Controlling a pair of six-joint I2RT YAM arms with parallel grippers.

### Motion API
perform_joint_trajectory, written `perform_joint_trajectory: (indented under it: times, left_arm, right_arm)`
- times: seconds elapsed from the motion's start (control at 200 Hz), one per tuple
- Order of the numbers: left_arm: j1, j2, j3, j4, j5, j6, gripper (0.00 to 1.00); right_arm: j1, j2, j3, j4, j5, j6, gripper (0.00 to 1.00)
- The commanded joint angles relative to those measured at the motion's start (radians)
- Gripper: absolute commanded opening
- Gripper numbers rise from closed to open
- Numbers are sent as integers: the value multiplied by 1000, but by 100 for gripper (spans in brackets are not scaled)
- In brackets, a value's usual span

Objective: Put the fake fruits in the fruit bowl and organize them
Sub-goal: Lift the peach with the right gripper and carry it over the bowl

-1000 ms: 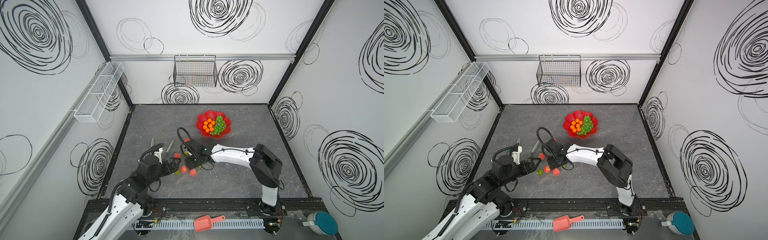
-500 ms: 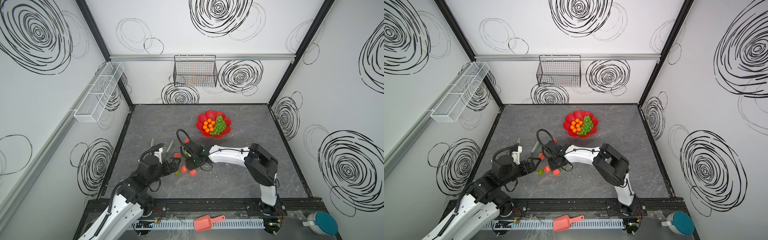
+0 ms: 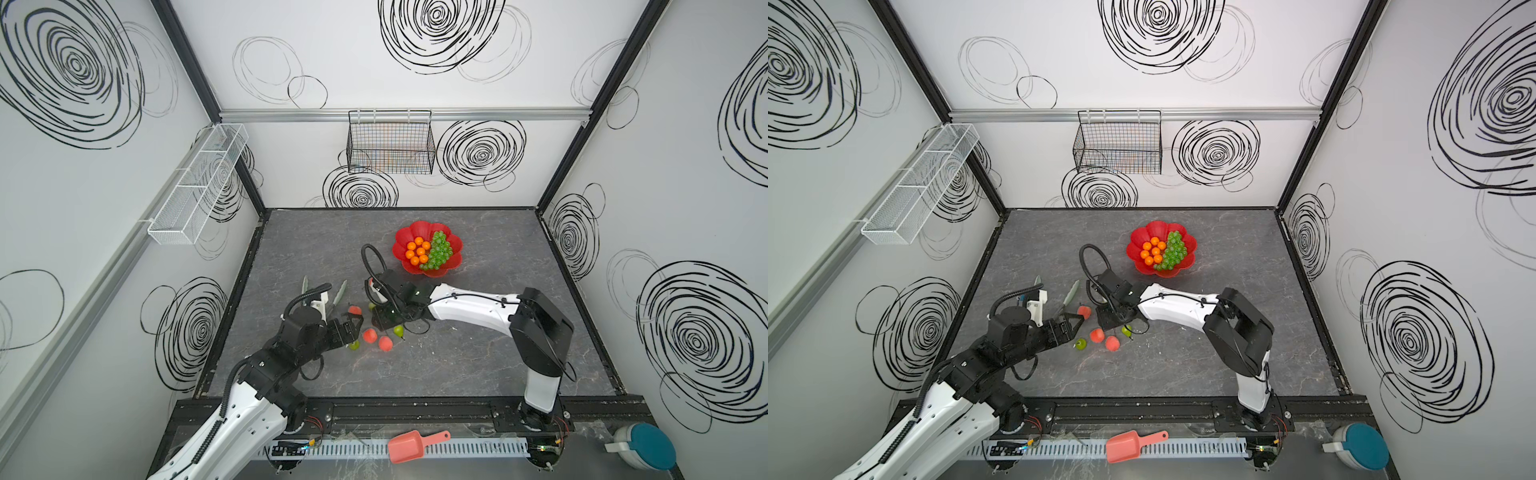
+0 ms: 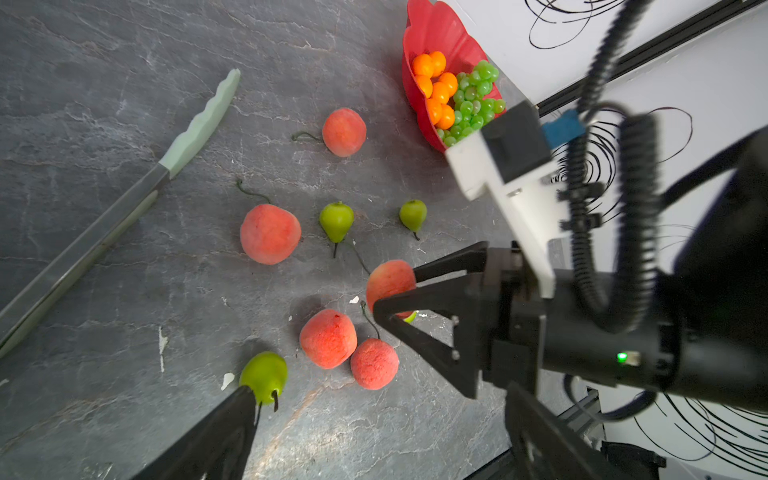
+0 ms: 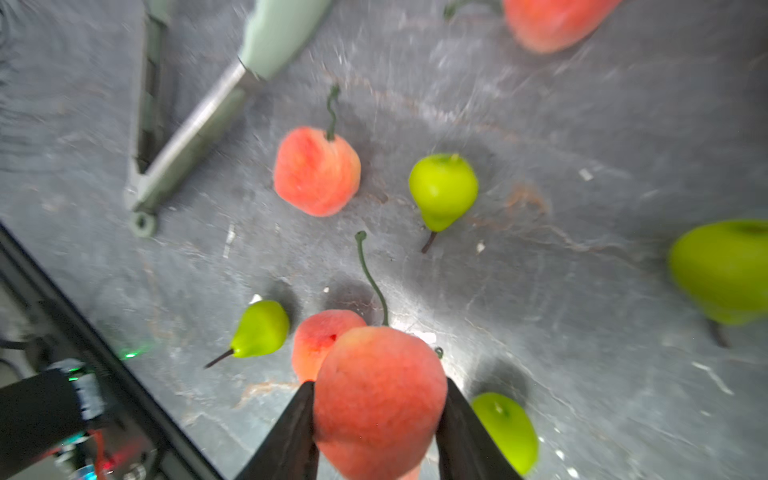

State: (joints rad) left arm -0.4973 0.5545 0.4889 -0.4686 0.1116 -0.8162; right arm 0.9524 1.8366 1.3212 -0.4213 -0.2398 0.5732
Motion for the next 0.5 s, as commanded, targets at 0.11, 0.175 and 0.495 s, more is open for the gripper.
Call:
perform_joint_trajectory:
  times: [0.11, 0.175, 0.495]
  left_arm:
    - [-12, 102, 79, 152, 12, 61, 96]
    - [-19, 142, 93, 186, 22, 68, 96]
    - [-64, 345, 158, 338, 26, 101, 96]
  right_arm:
    - [-116, -113, -35, -3, -39, -10, 43]
    - [-157, -129, -37, -15, -36, -24, 43]
    - [-361, -139, -30, -51, -18, -87, 43]
